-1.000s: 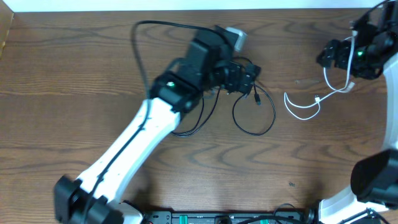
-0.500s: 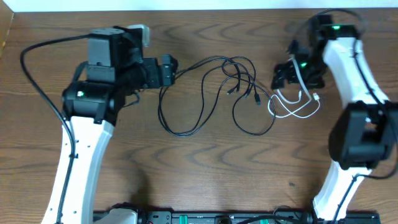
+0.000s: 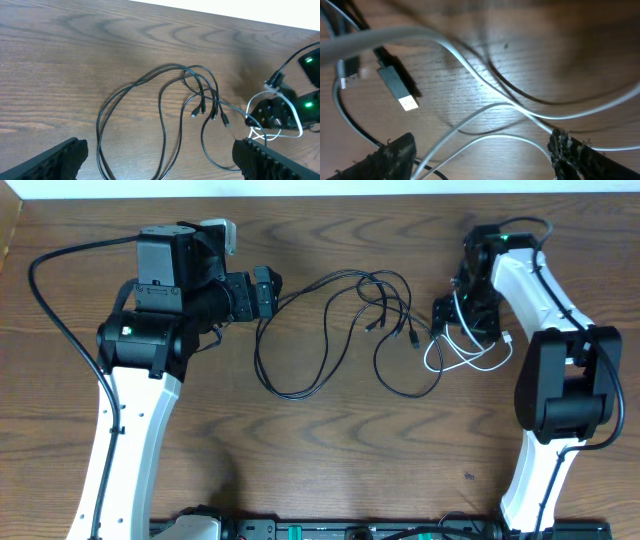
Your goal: Untangle cables
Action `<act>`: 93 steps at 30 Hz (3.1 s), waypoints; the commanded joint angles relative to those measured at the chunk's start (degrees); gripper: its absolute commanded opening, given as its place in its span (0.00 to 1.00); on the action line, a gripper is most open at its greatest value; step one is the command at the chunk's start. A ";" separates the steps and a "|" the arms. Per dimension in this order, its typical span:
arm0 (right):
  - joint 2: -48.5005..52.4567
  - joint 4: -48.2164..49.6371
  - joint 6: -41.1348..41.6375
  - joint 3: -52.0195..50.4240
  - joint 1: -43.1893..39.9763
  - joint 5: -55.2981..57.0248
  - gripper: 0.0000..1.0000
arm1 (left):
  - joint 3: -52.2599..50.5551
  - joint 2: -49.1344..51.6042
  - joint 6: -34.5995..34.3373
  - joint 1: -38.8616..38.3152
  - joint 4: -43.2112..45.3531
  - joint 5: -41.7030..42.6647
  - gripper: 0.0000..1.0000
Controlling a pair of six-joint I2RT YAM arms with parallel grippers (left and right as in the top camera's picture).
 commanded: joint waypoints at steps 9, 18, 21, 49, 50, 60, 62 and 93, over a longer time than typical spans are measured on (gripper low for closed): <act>0.66 5.77 6.40 -4.68 1.40 0.66 0.01 | 0.52 -0.44 1.18 0.35 -0.22 -0.59 0.98; 0.39 -5.92 -1.33 21.66 -8.20 25.22 0.01 | 0.52 -0.44 1.18 0.35 -0.22 -0.59 0.98; 0.39 -4.98 -3.56 27.06 -9.86 30.82 0.01 | 0.52 -0.44 1.18 0.35 -0.22 -0.59 0.98; 3.56 7.48 -9.53 23.15 -10.64 24.72 0.99 | 0.52 -0.31 1.18 0.35 0.24 -0.59 0.98; 3.56 6.86 -12.83 23.78 -10.45 17.33 0.99 | 0.52 -0.31 1.18 0.35 0.26 -0.61 0.98; -0.13 1.95 -16.65 26.69 -5.22 -1.11 0.99 | 0.52 2.10 0.96 0.35 0.44 -0.57 0.98; -1.07 1.60 -17.51 26.69 -3.74 -4.50 0.99 | 0.52 2.97 0.94 0.35 0.42 -0.55 0.98; -1.09 0.90 -29.22 3.96 9.16 -18.16 0.67 | 0.52 5.64 0.92 0.35 -0.04 -0.52 0.98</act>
